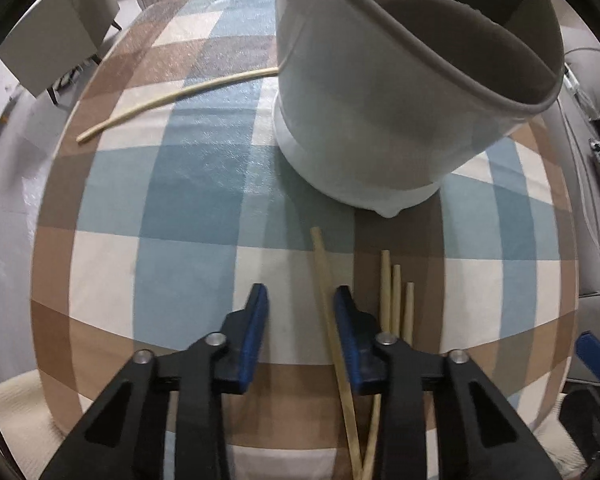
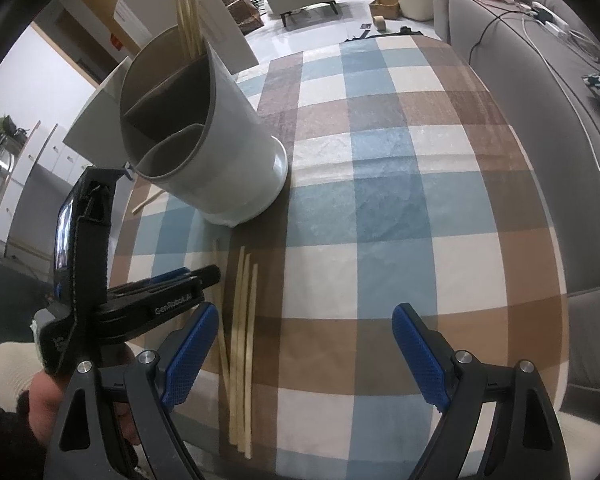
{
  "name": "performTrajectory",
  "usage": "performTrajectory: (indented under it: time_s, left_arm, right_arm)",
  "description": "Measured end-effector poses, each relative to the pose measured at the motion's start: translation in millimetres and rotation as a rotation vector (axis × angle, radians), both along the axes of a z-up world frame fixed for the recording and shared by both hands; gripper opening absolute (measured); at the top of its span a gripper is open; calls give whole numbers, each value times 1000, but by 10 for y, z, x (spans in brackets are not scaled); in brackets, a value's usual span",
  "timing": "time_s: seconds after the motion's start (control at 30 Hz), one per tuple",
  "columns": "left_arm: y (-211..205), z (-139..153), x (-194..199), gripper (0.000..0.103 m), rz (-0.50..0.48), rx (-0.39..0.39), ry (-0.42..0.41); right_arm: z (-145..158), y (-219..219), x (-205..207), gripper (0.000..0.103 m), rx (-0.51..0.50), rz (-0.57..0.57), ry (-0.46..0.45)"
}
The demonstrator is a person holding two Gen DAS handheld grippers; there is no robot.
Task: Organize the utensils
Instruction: 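Lower both open tools toward the remaining chopsticks, then close the left tool on one chopstick and lift it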
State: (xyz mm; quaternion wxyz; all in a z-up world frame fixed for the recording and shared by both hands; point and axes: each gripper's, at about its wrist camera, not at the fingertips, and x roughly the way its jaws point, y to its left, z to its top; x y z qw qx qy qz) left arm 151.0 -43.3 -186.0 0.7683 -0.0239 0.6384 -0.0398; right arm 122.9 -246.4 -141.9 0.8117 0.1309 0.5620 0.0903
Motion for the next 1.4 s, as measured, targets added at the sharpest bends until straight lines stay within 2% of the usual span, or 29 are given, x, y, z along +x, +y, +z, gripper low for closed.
performTrajectory:
  time_s: [0.13,0.27,0.4,0.6,0.7,0.83,0.97,1.13,1.23,1.4]
  left_arm:
    - [-23,-7,-30,3,-3,-48,0]
    - [-14,1,-87,1,-5,-46,-12]
    - [86,26,-67,0,51,-109,-5]
    - [306,279,-201,0,59,-163,-71]
    - [380,446,-240,0,50,-194,-112]
    - [630,682,-331,0,51,-239,-170]
    - [738,793,-380,0,69,-277,-201]
    - [711,850,-347,0,79,-305,-208]
    - [653,777,-260,0,82,-320,-195]
    - [728,748,-240,0,83,-343,-176]
  right_arm:
    - [26,10,-9,89,4,3,-9]
    - [16,1,-17,89,1,4,-3]
    - [6,-40,-17,89,9,-13,5]
    - [38,7,-19,88,36,-5,-1]
    - [39,64,-27,75,53,10,2]
    - [15,187,-28,49,76,44,16]
    - [10,371,-15,33,78,90,12]
    - [-38,668,68,26,59,168,9]
    - [-116,834,181,23,45,196,23]
    - [-312,1109,359,19,-23,256,71]
